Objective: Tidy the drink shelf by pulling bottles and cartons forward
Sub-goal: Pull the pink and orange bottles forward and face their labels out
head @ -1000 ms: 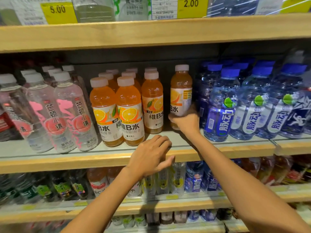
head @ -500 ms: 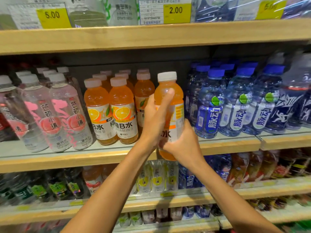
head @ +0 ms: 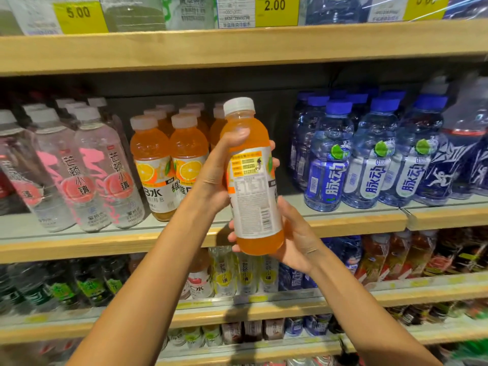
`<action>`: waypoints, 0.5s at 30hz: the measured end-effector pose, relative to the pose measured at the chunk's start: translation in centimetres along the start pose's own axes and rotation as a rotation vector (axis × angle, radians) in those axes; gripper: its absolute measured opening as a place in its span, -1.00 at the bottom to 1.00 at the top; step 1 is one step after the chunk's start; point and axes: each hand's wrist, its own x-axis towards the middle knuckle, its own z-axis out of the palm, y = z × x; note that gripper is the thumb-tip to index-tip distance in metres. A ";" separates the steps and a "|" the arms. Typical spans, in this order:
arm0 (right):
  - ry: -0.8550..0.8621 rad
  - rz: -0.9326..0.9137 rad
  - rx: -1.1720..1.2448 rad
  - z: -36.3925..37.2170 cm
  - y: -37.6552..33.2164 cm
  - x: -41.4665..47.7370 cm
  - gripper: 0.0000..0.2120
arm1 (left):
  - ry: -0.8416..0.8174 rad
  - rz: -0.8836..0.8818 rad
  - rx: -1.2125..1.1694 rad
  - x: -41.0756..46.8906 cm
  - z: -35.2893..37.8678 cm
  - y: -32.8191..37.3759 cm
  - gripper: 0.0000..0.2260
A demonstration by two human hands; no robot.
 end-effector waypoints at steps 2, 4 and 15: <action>-0.018 -0.007 -0.031 0.6 0.7 0.5 -0.18 | -0.133 -0.040 -0.061 0.2 -0.3 -0.2 -0.36; 0.051 -0.039 -0.121 1.1 1.5 0.8 -0.20 | -0.182 -0.060 -0.087 0.3 -0.6 -0.7 -0.32; 0.530 -0.411 -0.635 1.1 0.5 0.4 -0.52 | 0.354 0.370 0.693 -0.8 -0.9 -1.0 -0.81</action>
